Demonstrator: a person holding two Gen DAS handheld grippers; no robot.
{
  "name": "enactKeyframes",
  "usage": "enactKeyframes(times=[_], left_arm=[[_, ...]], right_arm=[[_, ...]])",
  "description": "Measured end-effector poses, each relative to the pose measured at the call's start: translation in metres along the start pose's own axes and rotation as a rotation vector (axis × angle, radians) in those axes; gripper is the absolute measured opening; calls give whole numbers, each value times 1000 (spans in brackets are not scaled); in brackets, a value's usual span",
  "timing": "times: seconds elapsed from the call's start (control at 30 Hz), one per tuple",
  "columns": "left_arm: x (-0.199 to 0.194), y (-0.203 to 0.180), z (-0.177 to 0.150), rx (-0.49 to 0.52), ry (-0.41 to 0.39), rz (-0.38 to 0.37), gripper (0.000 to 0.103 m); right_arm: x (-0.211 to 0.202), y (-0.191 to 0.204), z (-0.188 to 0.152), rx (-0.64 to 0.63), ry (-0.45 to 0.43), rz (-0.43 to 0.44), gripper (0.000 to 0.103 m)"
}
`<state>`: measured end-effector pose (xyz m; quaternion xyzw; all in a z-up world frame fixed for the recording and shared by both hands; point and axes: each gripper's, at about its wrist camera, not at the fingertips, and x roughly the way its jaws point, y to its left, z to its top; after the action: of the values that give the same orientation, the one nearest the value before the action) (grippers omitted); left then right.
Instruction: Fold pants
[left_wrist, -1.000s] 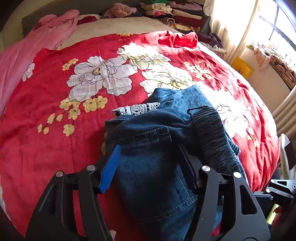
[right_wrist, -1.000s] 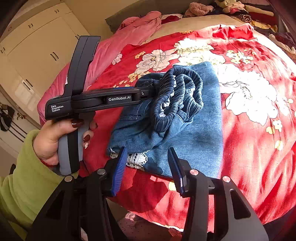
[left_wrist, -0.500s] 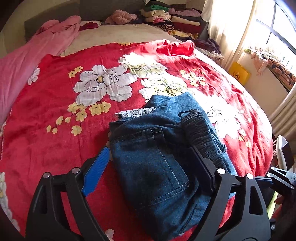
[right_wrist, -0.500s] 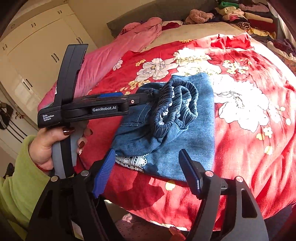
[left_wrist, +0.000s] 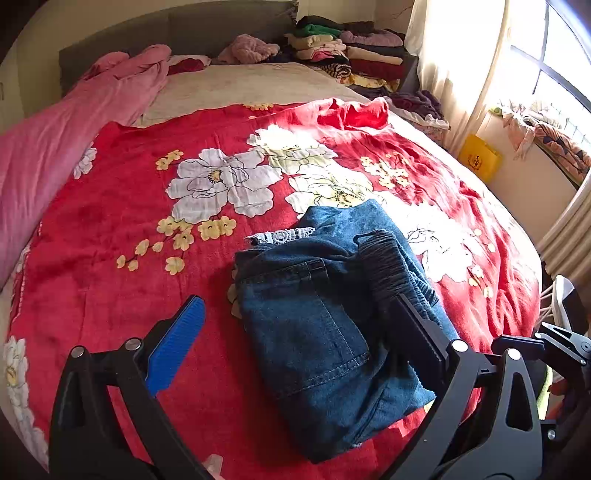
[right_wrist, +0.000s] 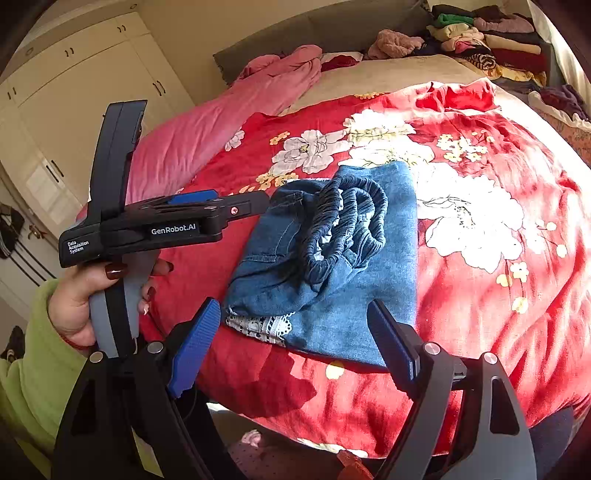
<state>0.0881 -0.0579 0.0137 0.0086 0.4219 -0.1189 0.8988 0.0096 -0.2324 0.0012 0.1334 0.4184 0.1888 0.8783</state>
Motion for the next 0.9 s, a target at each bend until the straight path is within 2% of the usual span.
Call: enactKeyframes(times=[0.3,0.33,0.37,0.47,0.53,0.7,0.83,0.9], left_arm=[[-13,11,-21,-14,-19,21,91],[-13,10,-26,-11,-16,10,78],[-13,7,-30,-9,-9,-8,60],[-9,-5,-45,18,30,-77,41],[-3,-18,-57,53,65,-109,32],[21,-34,-86,125,141,-93,31],[20,-30,-90,110,140,-107,31],[20,-31,-91,114,139,-103,31]], right_arm=[[-7,-1,5,-5,-27,-25,81],[-8,-3,9,-6,-35,-34,81],[-9,-5,14,-6,-45,-43,81],[-9,-10,31,-30,-66,-67,81],[-3,-12,46,-57,-61,-78,81],[31,-13,81,-155,11,-130,81],[64,-5,112,-212,51,-110,79],[86,0,125,-245,94,-76,72]])
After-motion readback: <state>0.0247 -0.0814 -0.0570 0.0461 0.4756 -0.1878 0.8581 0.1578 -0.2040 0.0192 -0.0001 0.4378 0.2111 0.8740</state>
